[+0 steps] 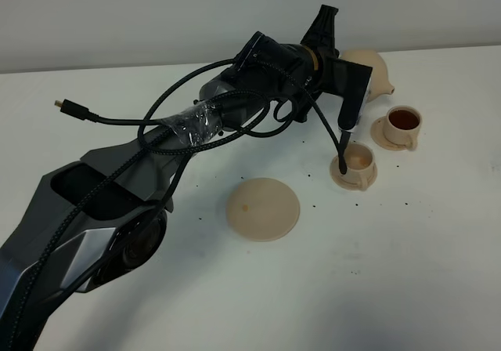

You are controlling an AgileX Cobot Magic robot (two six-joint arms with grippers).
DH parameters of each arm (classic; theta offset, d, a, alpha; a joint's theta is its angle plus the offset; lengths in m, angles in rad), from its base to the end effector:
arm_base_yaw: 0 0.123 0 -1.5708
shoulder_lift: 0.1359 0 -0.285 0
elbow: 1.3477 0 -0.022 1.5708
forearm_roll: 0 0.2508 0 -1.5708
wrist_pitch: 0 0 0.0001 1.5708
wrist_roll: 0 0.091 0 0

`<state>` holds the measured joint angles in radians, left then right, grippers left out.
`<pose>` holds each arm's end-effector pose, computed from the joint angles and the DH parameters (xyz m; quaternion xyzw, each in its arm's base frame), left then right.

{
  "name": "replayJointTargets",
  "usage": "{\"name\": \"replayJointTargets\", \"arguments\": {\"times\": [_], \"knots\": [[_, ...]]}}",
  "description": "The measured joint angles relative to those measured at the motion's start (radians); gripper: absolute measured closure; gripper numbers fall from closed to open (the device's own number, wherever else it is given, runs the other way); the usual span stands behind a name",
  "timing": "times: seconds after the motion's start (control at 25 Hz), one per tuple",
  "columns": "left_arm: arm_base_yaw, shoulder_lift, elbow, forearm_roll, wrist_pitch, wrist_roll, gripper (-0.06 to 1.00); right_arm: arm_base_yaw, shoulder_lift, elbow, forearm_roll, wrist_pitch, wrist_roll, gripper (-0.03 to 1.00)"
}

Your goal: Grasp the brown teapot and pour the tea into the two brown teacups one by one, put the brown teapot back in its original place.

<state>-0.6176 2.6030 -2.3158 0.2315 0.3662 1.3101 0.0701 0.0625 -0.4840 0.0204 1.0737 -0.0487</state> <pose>0.4848 -0.3351 0.1584 0.7577 0.4353 0.2452 0.4199 0.0056 0.0020 0.2717 -0.0521 0.8746 0.0154 0.4818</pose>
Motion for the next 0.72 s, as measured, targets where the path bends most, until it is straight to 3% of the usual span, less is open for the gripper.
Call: {"name": "replayJointTargets", "arguments": {"times": [0.2,0.48,0.72], "knots": [[0.001,-0.004,0.0,0.0,0.033,-0.12,0.83,0.0,0.0,0.0,0.0,0.0,0.003,0.73],[0.006,-0.035,0.0,-0.015,0.206,-0.271,0.83,0.0,0.0,0.0,0.0,0.0,0.004,0.73],[0.019,-0.058,0.0,-0.028,0.294,-0.351,0.83,0.0,0.0,0.0,0.0,0.0,0.004,0.73]]}}
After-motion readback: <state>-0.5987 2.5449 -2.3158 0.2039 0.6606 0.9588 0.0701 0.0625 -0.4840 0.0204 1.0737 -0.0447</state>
